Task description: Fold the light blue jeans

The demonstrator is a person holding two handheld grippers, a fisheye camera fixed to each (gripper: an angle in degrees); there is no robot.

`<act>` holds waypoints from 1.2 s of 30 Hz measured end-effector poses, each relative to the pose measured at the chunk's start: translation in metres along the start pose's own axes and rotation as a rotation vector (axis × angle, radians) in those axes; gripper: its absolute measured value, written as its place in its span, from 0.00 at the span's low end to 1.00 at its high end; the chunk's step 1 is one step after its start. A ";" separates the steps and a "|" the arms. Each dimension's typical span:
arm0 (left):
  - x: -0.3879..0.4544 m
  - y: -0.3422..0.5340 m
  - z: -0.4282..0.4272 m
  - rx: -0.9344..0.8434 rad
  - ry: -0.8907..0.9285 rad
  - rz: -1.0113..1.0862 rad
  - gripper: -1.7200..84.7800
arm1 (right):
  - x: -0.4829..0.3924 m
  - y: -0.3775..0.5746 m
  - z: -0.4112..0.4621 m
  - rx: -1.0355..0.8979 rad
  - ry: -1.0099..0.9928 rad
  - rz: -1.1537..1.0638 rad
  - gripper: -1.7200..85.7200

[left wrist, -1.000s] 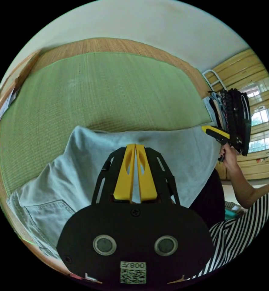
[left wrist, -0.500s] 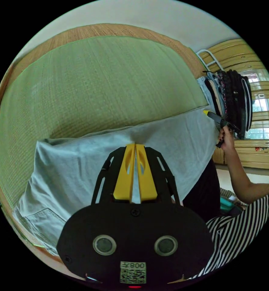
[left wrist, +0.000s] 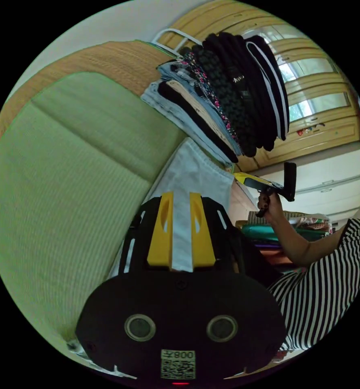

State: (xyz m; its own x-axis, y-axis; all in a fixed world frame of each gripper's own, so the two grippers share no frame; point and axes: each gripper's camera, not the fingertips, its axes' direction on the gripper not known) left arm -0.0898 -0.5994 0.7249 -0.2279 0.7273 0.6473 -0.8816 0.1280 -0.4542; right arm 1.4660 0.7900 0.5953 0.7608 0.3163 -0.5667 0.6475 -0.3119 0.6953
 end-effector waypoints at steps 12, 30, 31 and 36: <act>0.033 -0.165 0.122 -0.222 -0.104 0.173 0.12 | 0.073 -0.007 0.023 -0.067 -0.094 -0.010 0.13; 0.082 -0.230 0.194 -0.298 -0.255 0.265 0.11 | 0.127 -0.014 0.030 -0.071 -0.216 0.029 0.11; 0.084 -0.232 0.200 -0.310 -0.271 0.265 0.11 | 0.128 -0.014 0.030 -0.070 -0.219 0.029 0.11; 0.092 -0.241 0.206 -0.376 -0.235 0.285 0.07 | 0.132 -0.013 0.031 -0.066 -0.247 0.046 0.11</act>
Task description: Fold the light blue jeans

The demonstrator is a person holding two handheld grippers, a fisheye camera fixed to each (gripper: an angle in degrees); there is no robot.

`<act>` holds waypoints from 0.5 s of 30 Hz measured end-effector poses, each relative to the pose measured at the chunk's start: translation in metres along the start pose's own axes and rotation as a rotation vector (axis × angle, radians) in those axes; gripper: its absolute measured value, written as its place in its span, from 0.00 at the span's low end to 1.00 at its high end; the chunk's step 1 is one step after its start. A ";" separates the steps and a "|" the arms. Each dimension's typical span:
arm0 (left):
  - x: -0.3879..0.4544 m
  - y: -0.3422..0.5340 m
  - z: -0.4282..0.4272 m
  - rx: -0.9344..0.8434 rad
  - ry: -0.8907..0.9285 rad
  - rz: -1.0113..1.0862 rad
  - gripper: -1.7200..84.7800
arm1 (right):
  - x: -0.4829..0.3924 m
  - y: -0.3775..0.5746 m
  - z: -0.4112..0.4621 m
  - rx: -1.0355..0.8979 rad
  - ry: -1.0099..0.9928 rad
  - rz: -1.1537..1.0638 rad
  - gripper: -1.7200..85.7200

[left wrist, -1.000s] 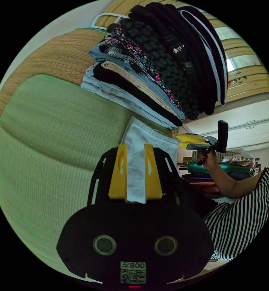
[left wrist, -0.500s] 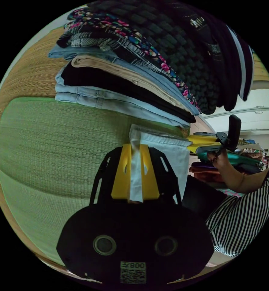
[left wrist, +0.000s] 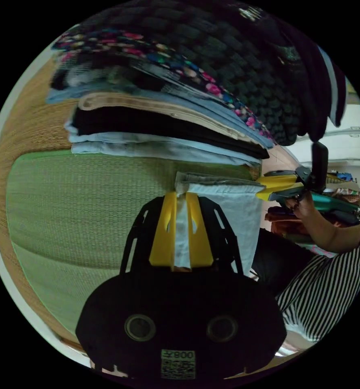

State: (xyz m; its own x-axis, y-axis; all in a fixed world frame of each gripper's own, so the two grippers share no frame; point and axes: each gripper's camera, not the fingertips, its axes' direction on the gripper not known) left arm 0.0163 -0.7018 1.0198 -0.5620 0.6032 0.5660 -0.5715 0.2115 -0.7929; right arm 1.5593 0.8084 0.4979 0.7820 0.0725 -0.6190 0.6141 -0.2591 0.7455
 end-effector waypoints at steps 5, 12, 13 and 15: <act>0.005 0.004 -0.007 0.019 0.045 -0.037 0.05 | -0.001 0.002 -0.001 0.002 -0.025 0.008 0.11; 0.027 0.026 -0.040 0.065 0.049 -0.019 0.03 | -0.024 0.010 -0.012 0.039 -0.057 -0.008 0.10; 0.031 0.032 -0.049 0.073 0.044 -0.012 0.03 | -0.031 0.011 -0.014 0.049 -0.063 -0.014 0.10; 0.039 0.042 -0.062 0.087 0.035 -0.002 0.03 | -0.042 0.014 -0.019 0.063 -0.074 -0.028 0.10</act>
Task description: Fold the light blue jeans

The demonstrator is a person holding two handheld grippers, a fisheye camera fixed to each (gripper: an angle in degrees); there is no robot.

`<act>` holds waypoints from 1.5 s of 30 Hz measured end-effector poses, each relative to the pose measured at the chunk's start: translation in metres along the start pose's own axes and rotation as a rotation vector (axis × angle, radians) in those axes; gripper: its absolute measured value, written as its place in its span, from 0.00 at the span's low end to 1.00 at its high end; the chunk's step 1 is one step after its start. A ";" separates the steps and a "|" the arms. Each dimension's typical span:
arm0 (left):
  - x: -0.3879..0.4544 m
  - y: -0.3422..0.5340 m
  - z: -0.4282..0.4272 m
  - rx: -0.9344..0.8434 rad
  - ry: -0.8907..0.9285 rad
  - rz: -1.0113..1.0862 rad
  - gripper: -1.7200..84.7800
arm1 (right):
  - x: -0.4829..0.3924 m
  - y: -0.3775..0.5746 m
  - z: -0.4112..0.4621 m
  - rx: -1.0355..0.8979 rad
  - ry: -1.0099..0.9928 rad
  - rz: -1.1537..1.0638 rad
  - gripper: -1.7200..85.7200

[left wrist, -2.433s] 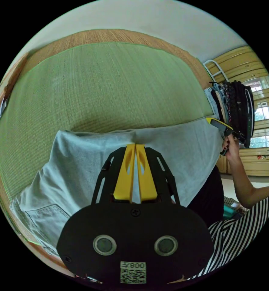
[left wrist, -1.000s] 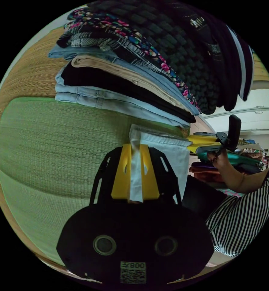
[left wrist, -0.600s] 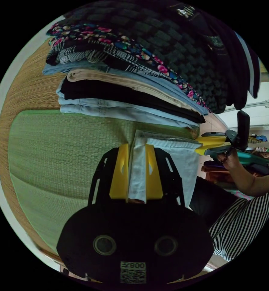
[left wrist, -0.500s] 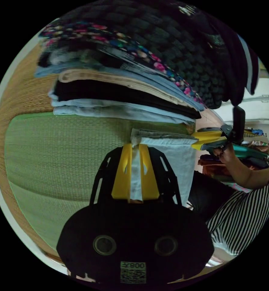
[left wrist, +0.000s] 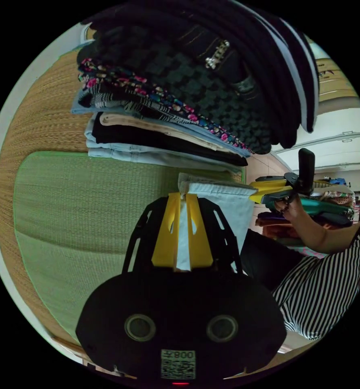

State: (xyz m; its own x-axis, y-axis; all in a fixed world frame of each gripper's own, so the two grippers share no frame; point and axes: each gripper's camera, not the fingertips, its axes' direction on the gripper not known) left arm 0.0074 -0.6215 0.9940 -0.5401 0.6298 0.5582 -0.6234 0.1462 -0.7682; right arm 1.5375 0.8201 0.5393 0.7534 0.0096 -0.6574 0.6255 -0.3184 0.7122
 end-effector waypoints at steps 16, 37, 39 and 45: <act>0.068 0.194 -0.161 0.269 -0.052 -0.019 0.03 | -0.188 0.029 -0.016 0.054 -0.092 -0.304 0.10; 0.075 0.595 -0.251 0.510 0.006 -0.322 0.04 | -0.463 0.104 0.148 -0.301 -0.205 -0.668 0.10; 0.071 0.620 -0.248 0.502 0.011 -0.345 0.04 | -0.476 0.110 0.169 -0.346 -0.207 -0.673 0.10; 0.050 0.697 -0.225 0.463 0.067 -0.488 0.04 | -0.509 0.124 0.241 -0.482 -0.179 -0.671 0.10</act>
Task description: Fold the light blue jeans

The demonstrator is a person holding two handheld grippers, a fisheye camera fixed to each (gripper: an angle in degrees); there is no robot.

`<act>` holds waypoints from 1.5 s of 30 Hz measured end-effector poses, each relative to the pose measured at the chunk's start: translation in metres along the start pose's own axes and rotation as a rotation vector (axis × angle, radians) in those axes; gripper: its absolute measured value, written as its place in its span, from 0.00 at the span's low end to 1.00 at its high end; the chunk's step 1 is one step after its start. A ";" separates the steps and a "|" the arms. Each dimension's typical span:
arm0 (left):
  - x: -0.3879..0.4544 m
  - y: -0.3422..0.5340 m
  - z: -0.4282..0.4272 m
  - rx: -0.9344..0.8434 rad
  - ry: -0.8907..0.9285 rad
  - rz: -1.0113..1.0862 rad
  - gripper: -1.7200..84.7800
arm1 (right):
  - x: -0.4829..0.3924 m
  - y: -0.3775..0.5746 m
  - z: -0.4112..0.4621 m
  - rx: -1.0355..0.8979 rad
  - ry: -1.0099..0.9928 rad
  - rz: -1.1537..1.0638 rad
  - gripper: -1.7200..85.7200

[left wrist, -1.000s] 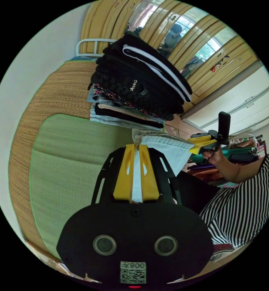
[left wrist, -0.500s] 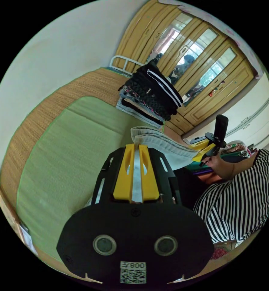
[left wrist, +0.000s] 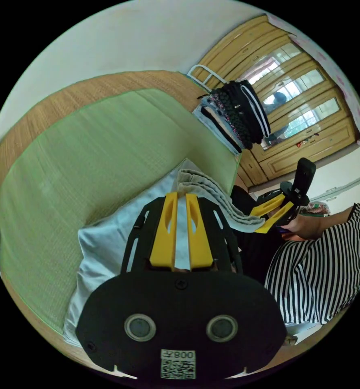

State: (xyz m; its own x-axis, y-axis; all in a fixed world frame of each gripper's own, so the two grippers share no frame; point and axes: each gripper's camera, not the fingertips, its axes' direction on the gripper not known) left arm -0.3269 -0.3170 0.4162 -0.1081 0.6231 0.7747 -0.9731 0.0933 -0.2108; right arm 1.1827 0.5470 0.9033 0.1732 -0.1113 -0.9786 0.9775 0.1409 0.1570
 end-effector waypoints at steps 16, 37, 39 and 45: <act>-0.090 0.150 -0.067 0.104 0.141 -0.401 0.05 | -0.030 -0.072 0.146 -0.301 -0.083 -0.035 0.08; -0.077 0.200 -0.101 0.051 0.049 -0.491 0.03 | -0.061 -0.124 0.184 -0.323 0.053 -0.071 0.04; -0.073 0.204 -0.101 0.043 0.075 -0.480 0.04 | -0.071 -0.124 0.195 -0.371 0.062 -0.132 0.06; -0.066 0.218 -0.095 0.036 0.127 -0.492 0.05 | -0.109 -0.114 0.213 -0.426 0.178 -0.349 0.09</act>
State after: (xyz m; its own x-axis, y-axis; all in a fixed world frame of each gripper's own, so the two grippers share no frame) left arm -0.5125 -0.2641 0.2625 0.3886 0.6019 0.6976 -0.9090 0.3741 0.1836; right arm 1.0776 0.3332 1.0204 -0.2095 -0.0599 -0.9760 0.8319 0.5137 -0.2101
